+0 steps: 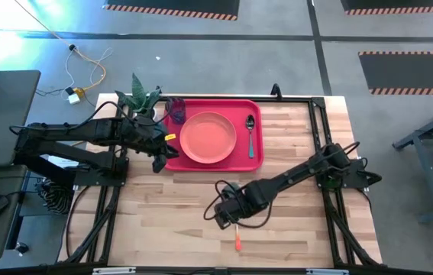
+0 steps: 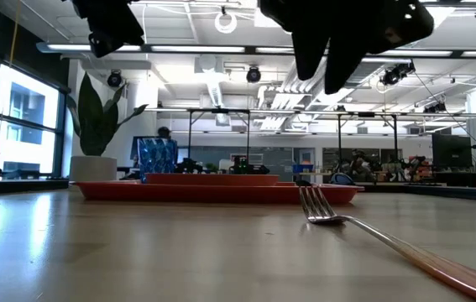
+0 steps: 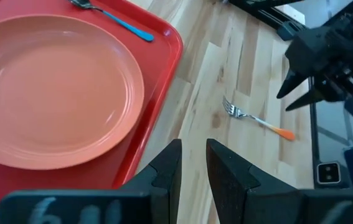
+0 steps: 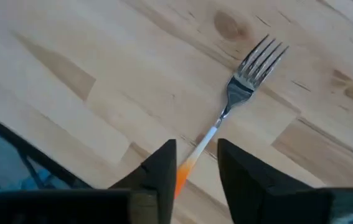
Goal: Pick and place plate/cup/fork/spoon on tray
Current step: Put the orange fork on the red serving tray to the right side of the pink plate
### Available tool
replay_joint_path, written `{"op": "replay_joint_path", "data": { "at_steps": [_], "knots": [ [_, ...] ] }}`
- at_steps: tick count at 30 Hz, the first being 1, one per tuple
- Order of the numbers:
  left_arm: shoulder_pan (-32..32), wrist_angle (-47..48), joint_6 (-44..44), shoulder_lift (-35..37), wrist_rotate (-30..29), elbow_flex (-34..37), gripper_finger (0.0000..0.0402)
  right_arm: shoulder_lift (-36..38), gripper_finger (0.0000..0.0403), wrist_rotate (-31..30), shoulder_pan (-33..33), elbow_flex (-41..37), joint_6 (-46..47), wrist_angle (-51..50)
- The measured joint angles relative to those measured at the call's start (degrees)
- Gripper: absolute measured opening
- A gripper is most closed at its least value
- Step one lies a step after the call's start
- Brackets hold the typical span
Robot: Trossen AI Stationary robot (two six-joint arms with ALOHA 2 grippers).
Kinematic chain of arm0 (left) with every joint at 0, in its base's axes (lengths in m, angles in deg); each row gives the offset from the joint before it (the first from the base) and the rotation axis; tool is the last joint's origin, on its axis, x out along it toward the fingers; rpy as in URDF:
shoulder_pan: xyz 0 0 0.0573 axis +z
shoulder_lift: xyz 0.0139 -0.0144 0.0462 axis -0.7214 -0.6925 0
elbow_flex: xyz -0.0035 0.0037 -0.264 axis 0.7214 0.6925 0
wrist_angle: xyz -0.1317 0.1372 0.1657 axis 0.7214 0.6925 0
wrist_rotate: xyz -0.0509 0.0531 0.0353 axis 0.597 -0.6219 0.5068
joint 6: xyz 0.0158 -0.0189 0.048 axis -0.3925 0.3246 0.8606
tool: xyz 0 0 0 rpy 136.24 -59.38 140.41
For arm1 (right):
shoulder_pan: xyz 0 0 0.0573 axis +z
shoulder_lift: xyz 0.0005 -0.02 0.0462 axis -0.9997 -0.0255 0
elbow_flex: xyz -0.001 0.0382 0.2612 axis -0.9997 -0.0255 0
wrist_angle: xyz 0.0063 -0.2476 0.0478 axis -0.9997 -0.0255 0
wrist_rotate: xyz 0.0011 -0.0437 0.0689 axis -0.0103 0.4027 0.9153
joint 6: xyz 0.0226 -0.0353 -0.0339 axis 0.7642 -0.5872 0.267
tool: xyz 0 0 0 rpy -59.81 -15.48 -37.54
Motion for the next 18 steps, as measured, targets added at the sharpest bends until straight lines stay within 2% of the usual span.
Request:
{"op": "replay_joint_path", "data": {
  "at_steps": [5, 18],
  "knots": [
    [0.0, 0.0, -1.4, 0.0, 1.7, 0.0, 0.0062, -1.1, 0.0137, -1.2, 1.9, 0.0, 3.9, 0.1],
    [0.0, 0.2, -1.4, 0.0, 1.9, 0.0, 0.0062, -7.6, 0.0140, -1.5, 2.3, 0.0, 8.2, 1.9]
  ]
}}
